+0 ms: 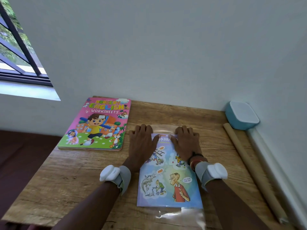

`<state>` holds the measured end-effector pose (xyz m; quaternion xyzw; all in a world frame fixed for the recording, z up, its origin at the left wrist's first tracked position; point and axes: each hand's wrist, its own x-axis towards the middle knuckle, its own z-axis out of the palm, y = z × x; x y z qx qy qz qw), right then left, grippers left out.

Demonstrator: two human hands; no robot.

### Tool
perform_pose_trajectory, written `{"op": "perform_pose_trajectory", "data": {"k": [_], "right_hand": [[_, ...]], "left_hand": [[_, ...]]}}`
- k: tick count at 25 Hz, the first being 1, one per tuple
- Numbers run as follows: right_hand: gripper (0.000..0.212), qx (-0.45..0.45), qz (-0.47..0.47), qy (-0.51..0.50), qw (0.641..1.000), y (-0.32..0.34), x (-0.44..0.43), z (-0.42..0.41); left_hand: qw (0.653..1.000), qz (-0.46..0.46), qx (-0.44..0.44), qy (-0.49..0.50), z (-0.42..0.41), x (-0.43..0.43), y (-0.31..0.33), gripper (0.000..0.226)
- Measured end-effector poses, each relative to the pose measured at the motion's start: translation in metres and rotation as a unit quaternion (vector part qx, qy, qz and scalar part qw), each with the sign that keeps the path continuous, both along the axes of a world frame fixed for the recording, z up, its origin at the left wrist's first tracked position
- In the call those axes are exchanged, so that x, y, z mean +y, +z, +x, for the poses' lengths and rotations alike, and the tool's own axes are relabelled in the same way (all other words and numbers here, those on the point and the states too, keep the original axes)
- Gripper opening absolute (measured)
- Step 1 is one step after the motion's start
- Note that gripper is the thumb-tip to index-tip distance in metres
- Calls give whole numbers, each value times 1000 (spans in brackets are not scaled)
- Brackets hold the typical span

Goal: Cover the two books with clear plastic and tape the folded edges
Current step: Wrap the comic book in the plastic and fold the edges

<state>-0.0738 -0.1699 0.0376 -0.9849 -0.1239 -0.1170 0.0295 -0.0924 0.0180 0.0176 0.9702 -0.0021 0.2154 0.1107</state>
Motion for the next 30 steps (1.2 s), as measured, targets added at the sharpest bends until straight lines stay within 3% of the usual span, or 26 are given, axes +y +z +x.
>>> {"op": "perform_pose_trajectory", "data": {"k": [5,10,13,15,17,24,30], "right_hand": [[37,-44,26,-40,998,-6,-14,-3],[60,-4,75,-65,995,5,-5,-27],[73,55,115,54,990,18,23,-64],[88,111,144,148,972,18,43,-91],[102,113,132,205,963,11,50,-109],[73,68,75,284,954,5,56,-132],[57,-3,-40,271,962,1,74,-137]], "left_hand": [[1000,-6,-24,-12,0,0,-5,38],[999,-16,-39,-33,3,1,-6,33],[998,-6,-37,-40,11,0,-4,35],[997,-32,-31,-57,22,3,-4,37],[994,-71,-24,-78,30,8,-6,39],[990,-89,-26,-105,34,8,-6,44],[990,-90,-15,-111,32,6,-7,46]]}}
